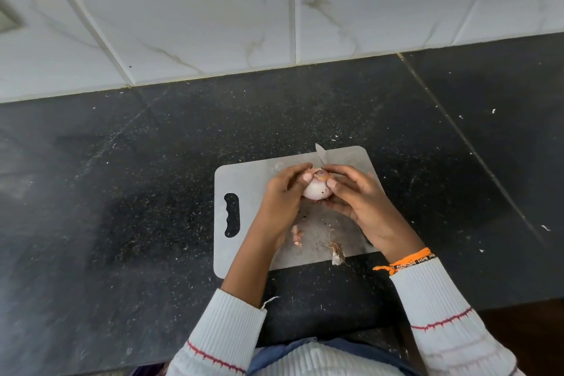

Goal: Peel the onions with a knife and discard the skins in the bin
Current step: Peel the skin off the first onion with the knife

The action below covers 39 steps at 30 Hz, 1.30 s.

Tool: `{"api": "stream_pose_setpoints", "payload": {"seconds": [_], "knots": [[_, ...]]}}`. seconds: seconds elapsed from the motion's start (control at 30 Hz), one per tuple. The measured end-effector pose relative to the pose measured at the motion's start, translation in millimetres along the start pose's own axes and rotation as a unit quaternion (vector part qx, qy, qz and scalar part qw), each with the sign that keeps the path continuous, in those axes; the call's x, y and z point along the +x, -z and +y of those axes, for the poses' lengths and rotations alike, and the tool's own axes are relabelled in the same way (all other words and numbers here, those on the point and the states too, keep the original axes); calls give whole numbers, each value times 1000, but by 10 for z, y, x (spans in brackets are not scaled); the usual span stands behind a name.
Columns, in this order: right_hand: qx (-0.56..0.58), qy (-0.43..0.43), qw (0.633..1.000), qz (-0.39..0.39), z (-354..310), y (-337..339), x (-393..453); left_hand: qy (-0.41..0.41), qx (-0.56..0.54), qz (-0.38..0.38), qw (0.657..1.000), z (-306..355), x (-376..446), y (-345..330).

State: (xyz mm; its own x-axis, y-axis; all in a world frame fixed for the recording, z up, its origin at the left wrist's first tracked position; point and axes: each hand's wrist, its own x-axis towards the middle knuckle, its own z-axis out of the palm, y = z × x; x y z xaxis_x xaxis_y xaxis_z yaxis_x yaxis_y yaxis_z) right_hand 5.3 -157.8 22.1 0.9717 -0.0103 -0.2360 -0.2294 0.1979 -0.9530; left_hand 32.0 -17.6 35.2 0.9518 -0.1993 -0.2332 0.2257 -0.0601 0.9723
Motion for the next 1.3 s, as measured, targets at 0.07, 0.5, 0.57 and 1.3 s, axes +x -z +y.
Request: {"api": "stream_pose_setpoints", "payload": {"seconds": [0.07,0.5,0.57,1.3], "knots": [[19,-8,1000,-17,8,19,-5,-11,10,17,1000,0,3,3],[27,18,999,5,26,48,-30,-36,-27,70,996,21,-40,-82],[72,3,997,-8,9,52,-38,-47,-50,82,994,25,-31,-57],[215,-58,973,-55,-110,6,-106,-53,-59,35,996,148,-110,23]]}}
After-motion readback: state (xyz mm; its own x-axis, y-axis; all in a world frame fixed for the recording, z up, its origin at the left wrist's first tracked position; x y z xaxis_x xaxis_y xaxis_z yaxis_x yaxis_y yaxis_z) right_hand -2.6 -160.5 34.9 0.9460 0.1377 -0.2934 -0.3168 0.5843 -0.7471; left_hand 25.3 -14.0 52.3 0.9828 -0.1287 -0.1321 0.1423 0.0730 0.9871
